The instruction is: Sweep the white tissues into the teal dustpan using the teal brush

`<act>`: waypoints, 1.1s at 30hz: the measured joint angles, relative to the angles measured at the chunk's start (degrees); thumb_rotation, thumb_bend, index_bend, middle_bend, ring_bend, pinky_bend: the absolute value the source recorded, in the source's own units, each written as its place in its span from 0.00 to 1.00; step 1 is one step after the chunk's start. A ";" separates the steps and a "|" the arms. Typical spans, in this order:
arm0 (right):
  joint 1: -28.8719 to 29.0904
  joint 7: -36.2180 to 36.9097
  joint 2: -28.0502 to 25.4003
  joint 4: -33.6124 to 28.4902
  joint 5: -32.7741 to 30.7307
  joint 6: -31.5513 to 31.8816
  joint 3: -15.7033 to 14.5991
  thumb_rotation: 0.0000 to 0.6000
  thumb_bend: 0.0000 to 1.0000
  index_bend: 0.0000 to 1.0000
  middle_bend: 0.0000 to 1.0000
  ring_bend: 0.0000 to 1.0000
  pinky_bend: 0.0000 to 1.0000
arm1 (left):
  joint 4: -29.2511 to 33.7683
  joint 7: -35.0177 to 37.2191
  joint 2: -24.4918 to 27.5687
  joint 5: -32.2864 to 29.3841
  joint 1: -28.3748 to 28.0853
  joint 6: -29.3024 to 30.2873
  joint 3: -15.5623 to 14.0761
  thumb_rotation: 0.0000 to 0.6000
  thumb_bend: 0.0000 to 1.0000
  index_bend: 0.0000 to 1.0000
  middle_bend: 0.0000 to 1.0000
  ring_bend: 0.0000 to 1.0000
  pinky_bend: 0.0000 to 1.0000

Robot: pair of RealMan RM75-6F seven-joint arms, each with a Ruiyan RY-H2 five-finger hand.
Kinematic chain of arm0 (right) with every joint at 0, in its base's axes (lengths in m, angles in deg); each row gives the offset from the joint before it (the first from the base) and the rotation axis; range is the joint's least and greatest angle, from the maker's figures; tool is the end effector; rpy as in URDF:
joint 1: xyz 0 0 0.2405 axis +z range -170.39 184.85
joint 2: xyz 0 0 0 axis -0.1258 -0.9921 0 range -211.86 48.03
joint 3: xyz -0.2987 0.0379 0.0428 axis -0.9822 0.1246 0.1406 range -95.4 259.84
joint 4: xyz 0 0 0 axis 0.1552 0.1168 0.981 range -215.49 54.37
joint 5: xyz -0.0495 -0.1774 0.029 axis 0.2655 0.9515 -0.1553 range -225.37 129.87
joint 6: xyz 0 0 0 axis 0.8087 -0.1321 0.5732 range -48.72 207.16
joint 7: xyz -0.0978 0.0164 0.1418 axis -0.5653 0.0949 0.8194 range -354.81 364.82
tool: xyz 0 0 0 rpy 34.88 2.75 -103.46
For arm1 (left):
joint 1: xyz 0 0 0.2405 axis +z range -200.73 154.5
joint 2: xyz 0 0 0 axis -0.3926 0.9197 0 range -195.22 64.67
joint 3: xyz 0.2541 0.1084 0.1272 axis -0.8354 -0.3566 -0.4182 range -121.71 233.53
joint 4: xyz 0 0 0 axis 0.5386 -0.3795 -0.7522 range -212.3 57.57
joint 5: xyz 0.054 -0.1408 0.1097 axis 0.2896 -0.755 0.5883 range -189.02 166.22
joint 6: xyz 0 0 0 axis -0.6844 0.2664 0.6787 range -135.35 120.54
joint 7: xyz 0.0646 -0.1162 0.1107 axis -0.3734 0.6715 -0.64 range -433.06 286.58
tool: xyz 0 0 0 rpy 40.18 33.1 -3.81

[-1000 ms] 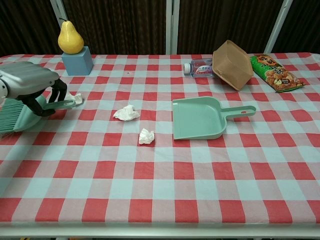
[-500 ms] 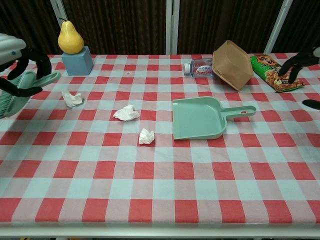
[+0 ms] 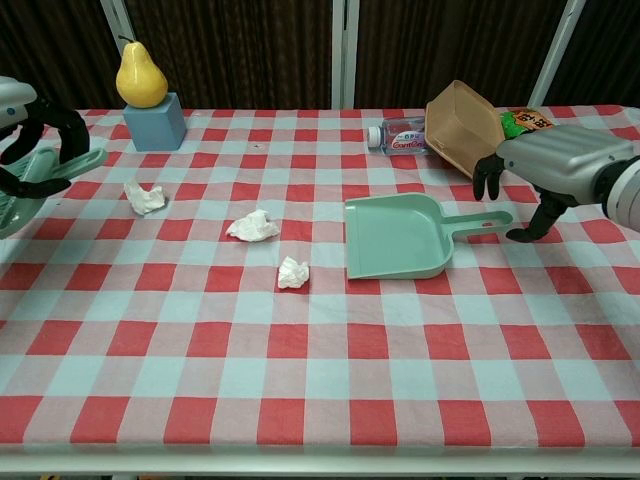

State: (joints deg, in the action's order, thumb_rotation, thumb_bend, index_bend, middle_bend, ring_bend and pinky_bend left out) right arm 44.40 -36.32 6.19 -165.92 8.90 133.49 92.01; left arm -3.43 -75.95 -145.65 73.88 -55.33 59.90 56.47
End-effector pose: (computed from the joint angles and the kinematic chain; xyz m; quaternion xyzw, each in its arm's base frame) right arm -0.2301 -0.3794 -0.0022 0.7745 -0.3213 0.2398 0.4893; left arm -0.2704 0.3610 0.0704 -0.7534 -0.2921 -0.3721 0.4567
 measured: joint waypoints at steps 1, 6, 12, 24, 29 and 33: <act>0.38 -0.52 0.60 0.28 -0.50 0.13 -0.13 1.00 0.13 0.37 0.35 0.13 0.10 | -0.12 0.09 -0.02 0.03 -0.04 -0.16 0.10 1.00 0.43 0.51 0.55 0.73 0.92; 2.17 -2.78 2.73 1.94 -2.69 0.79 -0.48 1.00 0.17 0.38 0.35 0.13 0.10 | -0.49 0.41 -0.26 0.28 -0.03 -0.43 0.38 1.00 0.43 0.51 0.55 0.73 0.92; 3.96 -4.50 4.53 3.66 -4.94 0.99 -0.60 1.00 0.24 0.41 0.38 0.17 0.10 | -0.90 0.64 -0.34 0.55 0.18 -0.45 0.58 1.00 0.43 0.50 0.55 0.73 0.92; 5.69 -5.45 6.43 5.39 -7.02 1.45 -1.67 1.00 0.25 0.45 0.42 0.20 0.11 | -1.84 1.57 -0.47 0.85 0.65 -0.95 0.63 1.00 0.43 0.50 0.54 0.73 0.92; 6.43 -5.44 7.13 6.15 -7.37 1.66 -1.63 1.00 0.30 0.53 0.48 0.24 0.12 | -2.17 1.71 -0.50 1.06 0.53 -1.13 0.83 1.00 0.43 0.50 0.54 0.73 0.92; 7.07 -5.42 7.47 6.53 -7.27 1.95 -1.42 1.00 0.34 0.61 0.54 0.30 0.14 | -3.07 2.68 -0.50 0.99 0.30 -1.47 1.15 1.00 0.43 0.50 0.54 0.73 0.92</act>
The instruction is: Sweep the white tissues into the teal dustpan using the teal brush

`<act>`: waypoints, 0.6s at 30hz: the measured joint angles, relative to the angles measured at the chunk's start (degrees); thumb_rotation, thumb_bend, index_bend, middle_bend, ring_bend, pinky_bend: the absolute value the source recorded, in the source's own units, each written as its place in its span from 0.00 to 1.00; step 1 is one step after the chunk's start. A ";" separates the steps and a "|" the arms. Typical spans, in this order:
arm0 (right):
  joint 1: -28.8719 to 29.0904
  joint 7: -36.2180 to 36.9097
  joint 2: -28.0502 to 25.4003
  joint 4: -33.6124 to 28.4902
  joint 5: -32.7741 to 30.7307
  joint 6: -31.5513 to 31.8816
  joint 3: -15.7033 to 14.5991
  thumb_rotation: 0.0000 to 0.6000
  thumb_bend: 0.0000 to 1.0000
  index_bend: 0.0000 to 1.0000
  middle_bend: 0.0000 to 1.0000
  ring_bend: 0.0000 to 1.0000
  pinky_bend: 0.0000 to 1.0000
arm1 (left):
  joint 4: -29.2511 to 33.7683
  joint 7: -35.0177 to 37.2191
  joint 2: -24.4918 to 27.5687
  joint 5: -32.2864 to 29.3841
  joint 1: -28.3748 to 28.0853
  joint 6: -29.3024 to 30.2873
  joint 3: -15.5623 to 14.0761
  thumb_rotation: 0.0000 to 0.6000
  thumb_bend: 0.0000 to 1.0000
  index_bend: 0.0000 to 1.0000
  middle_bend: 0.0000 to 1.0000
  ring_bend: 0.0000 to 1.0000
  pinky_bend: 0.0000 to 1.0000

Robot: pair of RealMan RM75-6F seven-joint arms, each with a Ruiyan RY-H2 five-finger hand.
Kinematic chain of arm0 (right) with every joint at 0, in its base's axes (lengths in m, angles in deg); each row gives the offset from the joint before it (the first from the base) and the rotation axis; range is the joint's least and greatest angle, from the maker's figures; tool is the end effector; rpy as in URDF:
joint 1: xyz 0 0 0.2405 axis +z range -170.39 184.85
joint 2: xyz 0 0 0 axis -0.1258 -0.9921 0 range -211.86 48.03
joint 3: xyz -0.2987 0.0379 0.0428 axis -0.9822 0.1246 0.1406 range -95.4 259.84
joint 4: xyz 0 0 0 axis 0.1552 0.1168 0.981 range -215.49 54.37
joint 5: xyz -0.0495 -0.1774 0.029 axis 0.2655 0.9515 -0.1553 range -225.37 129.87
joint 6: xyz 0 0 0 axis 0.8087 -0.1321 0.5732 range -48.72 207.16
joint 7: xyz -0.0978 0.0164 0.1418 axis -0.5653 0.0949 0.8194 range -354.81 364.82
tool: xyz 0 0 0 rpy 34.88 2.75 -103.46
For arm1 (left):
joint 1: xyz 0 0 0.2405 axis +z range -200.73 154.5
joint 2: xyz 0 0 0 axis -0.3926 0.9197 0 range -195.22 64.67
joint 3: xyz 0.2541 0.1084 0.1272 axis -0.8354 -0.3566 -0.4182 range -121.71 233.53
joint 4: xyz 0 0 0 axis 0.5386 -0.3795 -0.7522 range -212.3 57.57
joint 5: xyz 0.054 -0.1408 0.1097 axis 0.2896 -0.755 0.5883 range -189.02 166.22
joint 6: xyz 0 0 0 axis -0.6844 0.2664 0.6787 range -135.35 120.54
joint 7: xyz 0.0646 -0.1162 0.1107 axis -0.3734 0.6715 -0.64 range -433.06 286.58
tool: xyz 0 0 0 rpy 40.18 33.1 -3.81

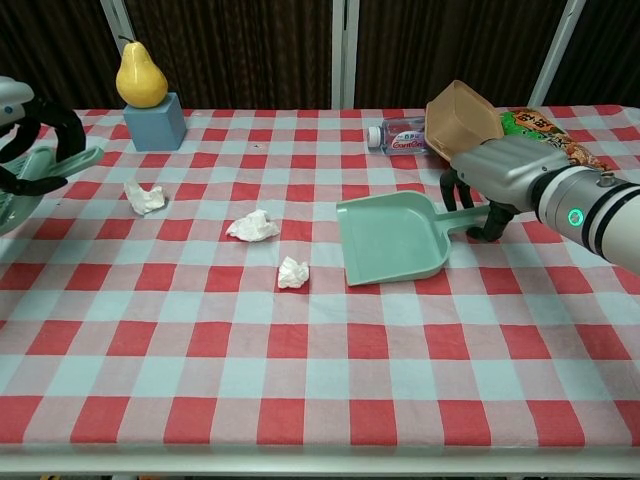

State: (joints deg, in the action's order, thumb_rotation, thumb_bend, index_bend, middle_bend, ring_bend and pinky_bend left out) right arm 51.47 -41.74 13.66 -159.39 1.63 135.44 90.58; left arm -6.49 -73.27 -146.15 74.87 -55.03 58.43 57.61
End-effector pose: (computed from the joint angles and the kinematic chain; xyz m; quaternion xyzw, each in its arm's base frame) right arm -0.2030 -0.4010 -0.0427 0.7835 -0.2973 0.2206 0.4990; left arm -0.2784 0.3671 0.0717 -0.7513 -0.2972 -0.3691 0.4593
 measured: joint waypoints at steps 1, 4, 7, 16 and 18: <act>0.11 -0.02 -0.07 -0.13 0.02 0.08 0.08 1.00 0.36 0.62 0.55 0.31 0.14 | -0.52 0.57 -0.06 -0.05 -0.09 -0.15 0.11 1.00 0.43 0.50 0.54 0.73 0.92; 0.42 -0.24 -0.87 -1.32 -0.06 0.33 0.40 1.00 0.37 0.65 0.57 0.33 0.14 | -2.61 2.45 -0.56 -0.03 -0.36 -0.35 0.42 1.00 0.44 0.50 0.55 0.73 0.92; 0.99 -1.36 -2.73 -4.00 -1.05 0.59 0.95 1.00 0.37 0.66 0.58 0.34 0.14 | -6.02 5.05 -1.62 0.25 -0.86 -0.45 0.76 1.00 0.45 0.50 0.54 0.73 0.92; 4.18 -4.90 -8.45 -11.94 -9.60 0.57 3.66 1.00 0.37 0.67 0.59 0.34 0.14 | -19.29 14.31 -7.09 1.53 -4.94 -3.48 1.60 1.00 0.45 0.50 0.55 0.72 0.92; 5.06 -5.73 -9.36 -12.98 -11.40 0.81 3.90 1.00 0.37 0.67 0.59 0.34 0.14 | -21.65 15.84 -8.40 1.84 -5.92 -4.19 1.67 1.00 0.45 0.50 0.55 0.72 0.92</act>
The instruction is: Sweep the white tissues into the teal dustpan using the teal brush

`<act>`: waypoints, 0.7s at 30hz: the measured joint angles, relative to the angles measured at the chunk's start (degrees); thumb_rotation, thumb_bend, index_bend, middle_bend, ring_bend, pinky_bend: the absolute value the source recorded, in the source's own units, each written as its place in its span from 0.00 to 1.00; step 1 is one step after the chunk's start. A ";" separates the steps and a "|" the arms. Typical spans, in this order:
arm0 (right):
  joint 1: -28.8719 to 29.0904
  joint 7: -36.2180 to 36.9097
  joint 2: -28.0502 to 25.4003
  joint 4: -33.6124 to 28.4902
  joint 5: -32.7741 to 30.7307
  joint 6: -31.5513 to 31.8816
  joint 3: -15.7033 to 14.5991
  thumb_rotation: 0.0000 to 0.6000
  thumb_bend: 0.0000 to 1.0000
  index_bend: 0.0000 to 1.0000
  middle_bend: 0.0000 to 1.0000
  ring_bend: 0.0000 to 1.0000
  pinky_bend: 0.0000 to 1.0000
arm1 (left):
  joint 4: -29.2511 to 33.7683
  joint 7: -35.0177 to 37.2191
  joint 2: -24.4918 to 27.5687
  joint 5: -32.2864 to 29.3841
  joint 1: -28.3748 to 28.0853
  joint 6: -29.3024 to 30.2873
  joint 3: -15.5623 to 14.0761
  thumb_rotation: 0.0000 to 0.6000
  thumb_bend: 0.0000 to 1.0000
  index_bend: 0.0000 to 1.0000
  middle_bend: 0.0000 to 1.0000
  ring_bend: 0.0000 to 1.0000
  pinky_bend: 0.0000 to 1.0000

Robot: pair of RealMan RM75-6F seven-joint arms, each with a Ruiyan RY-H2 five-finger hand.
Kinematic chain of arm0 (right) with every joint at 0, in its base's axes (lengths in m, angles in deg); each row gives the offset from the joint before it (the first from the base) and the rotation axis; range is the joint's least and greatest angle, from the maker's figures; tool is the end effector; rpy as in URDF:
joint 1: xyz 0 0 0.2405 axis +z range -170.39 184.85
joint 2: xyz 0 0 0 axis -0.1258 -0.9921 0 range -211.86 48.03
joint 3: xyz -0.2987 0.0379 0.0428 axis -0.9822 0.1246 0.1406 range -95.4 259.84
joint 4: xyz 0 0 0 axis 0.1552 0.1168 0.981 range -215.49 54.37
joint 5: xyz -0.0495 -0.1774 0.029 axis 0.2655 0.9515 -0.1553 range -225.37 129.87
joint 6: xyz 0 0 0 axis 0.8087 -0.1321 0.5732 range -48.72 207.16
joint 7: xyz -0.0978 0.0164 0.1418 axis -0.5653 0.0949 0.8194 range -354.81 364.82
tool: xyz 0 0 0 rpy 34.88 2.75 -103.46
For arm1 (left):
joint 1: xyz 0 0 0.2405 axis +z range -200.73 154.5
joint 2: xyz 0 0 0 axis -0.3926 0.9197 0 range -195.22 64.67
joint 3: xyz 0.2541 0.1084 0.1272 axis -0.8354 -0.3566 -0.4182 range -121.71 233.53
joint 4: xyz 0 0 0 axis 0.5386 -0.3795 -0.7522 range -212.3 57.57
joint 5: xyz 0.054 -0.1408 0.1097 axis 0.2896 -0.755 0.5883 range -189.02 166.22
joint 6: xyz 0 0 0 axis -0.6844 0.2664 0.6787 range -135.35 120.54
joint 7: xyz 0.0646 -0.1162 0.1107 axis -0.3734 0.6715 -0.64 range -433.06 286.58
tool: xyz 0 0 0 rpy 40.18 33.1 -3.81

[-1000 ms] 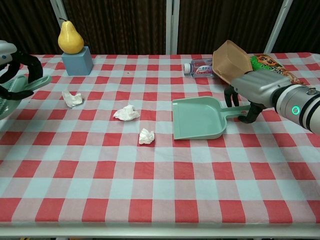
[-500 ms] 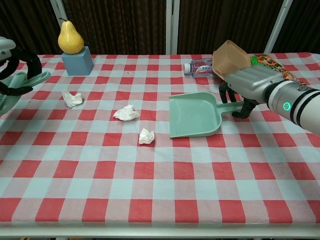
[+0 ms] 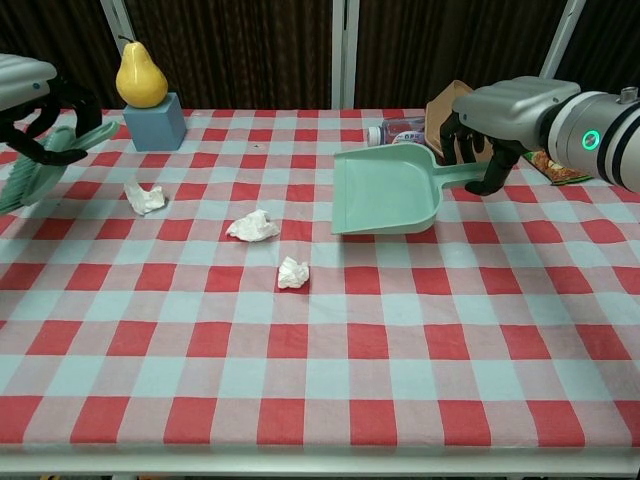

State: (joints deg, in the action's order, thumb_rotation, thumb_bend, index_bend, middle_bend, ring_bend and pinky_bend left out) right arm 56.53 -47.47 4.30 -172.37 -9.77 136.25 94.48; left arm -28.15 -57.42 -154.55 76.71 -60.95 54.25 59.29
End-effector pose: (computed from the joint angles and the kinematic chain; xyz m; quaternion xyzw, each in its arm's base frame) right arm -0.1658 -0.4190 0.0095 0.7742 -0.3162 0.2268 0.4991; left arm -0.2833 0.4272 0.0559 -0.7401 -0.3069 -0.3835 0.4593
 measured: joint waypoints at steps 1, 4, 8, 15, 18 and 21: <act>0.47 -0.42 -0.31 -0.30 -0.91 0.09 -0.05 1.00 0.37 0.67 0.59 0.34 0.14 | -1.51 1.20 -0.86 0.22 -0.68 -0.50 0.02 1.00 0.45 0.50 0.55 0.72 0.92; 1.47 -1.17 -0.49 -0.45 -2.57 0.15 -0.58 1.00 0.37 0.67 0.59 0.34 0.14 | -4.39 4.65 -2.79 0.76 -2.33 -1.69 0.00 1.00 0.45 0.51 0.54 0.72 0.92; 2.50 -1.32 0.73 0.01 -3.47 0.06 -1.94 1.00 0.37 0.67 0.59 0.34 0.14 | -6.81 8.90 -5.33 2.04 -4.70 -2.96 -0.49 1.00 0.45 0.50 0.55 0.72 0.92; 4.05 -1.85 2.68 1.61 -4.60 0.63 -3.65 1.00 0.37 0.67 0.59 0.34 0.14 | -10.08 13.81 -9.25 4.28 -8.81 -4.08 -1.50 1.00 0.45 0.51 0.55 0.71 0.92; 4.39 -1.74 3.12 1.91 -4.93 1.07 -4.05 1.00 0.37 0.67 0.59 0.34 0.14 | -10.12 15.40 -10.09 4.87 -10.40 -4.24 -1.64 1.00 0.45 0.51 0.55 0.70 0.92; 4.69 -1.55 3.45 2.18 -5.21 1.21 -4.33 1.00 0.37 0.67 0.59 0.34 0.14 | -9.99 16.07 -10.72 5.39 -11.99 -4.66 -1.80 1.00 0.45 0.51 0.55 0.70 0.92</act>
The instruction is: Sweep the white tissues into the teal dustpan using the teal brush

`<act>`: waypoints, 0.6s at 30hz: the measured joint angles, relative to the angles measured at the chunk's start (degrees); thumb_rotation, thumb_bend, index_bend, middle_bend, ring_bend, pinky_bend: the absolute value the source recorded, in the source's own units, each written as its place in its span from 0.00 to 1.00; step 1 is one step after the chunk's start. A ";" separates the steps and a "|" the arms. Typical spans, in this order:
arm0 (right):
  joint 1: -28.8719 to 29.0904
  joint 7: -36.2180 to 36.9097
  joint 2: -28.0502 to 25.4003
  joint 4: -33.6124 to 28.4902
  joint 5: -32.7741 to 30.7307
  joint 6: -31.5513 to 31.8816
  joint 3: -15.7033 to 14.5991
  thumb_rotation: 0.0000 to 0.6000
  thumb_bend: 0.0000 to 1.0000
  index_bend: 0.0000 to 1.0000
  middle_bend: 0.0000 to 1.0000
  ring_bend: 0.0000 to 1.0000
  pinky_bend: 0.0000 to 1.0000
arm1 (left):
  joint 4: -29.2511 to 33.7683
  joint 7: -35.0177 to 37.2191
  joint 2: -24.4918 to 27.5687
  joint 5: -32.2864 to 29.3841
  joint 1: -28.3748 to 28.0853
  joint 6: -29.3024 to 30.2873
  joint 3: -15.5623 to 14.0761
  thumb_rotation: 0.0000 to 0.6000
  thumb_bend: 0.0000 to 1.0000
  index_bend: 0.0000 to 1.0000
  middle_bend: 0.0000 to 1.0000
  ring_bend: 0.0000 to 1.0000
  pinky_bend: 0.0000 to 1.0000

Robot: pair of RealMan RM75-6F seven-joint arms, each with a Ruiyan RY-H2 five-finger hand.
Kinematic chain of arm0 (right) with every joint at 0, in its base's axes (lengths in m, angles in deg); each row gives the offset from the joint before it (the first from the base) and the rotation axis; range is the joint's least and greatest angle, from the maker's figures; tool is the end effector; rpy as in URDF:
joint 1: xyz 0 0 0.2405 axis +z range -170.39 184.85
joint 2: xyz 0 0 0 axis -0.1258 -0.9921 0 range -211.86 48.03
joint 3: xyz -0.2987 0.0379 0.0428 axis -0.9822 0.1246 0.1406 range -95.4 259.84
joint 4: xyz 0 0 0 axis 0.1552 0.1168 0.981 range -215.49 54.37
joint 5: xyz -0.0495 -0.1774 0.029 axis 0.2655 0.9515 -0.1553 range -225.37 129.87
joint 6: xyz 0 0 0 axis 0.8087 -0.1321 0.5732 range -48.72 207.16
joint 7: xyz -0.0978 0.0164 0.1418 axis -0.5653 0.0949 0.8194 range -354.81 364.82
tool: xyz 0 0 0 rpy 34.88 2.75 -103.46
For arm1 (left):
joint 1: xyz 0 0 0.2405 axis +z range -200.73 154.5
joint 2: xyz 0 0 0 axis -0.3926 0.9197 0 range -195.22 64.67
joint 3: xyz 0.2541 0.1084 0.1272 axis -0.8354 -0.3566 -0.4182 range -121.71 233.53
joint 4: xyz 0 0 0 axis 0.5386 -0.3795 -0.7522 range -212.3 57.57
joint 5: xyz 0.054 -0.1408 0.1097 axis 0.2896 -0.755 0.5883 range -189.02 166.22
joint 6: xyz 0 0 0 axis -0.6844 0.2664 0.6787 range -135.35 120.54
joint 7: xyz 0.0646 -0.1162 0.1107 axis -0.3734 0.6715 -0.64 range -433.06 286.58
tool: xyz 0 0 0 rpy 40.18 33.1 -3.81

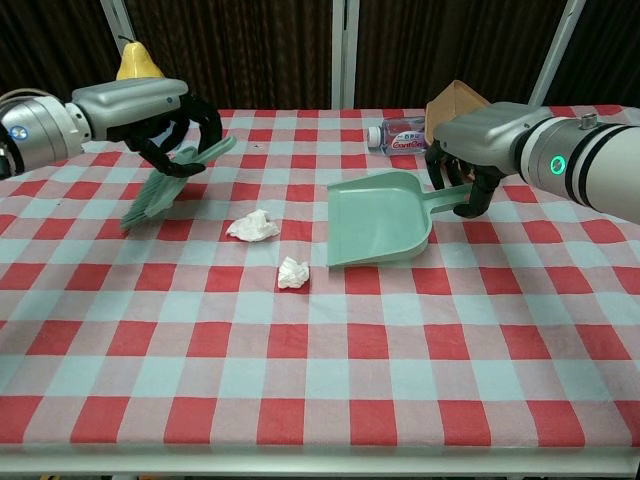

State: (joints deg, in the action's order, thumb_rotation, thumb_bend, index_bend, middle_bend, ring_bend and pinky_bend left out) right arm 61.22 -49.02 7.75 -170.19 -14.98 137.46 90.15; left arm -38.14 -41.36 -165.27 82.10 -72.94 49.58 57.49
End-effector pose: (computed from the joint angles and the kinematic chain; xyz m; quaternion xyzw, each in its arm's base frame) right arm -0.1588 -0.4175 -0.0200 0.7925 -0.3106 0.1933 0.4880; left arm -0.1933 0.4610 -0.0266 -0.7745 -0.3342 -0.4255 0.3277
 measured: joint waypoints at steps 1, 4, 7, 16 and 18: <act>0.08 0.08 0.11 0.08 -0.05 0.01 -0.05 1.00 0.37 0.67 0.59 0.34 0.14 | 0.18 0.24 -0.18 0.19 -0.57 -0.23 -0.10 1.00 0.45 0.51 0.55 0.70 0.92; 0.39 0.39 0.62 0.53 -0.18 -0.08 -0.18 1.00 0.37 0.67 0.59 0.34 0.14 | 1.33 1.38 -0.29 0.57 -1.42 -0.52 -0.40 1.00 0.45 0.51 0.55 0.70 0.91; 0.83 0.64 1.41 1.34 -0.33 -0.31 -0.20 1.00 0.37 0.67 0.59 0.34 0.14 | 2.99 2.59 -0.16 1.06 -1.96 -0.04 -0.75 1.00 0.45 0.51 0.55 0.70 0.91; 2.96 1.83 4.79 4.37 -0.97 -1.82 0.57 1.00 0.37 0.68 0.59 0.34 0.14 | 8.68 2.40 2.82 1.88 -1.73 4.31 -1.19 1.00 0.45 0.51 0.55 0.70 0.91; 3.33 1.81 5.30 4.67 -0.96 -1.96 0.48 1.00 0.37 0.68 0.59 0.34 0.14 | 9.57 1.55 4.07 1.57 -1.09 4.96 -1.17 1.00 0.45 0.51 0.55 0.70 0.91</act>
State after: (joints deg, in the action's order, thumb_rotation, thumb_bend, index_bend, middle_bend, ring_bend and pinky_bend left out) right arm 64.55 -47.21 13.06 -165.53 -15.94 135.50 90.62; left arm -28.56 -39.81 -161.20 83.67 -74.03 54.54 56.32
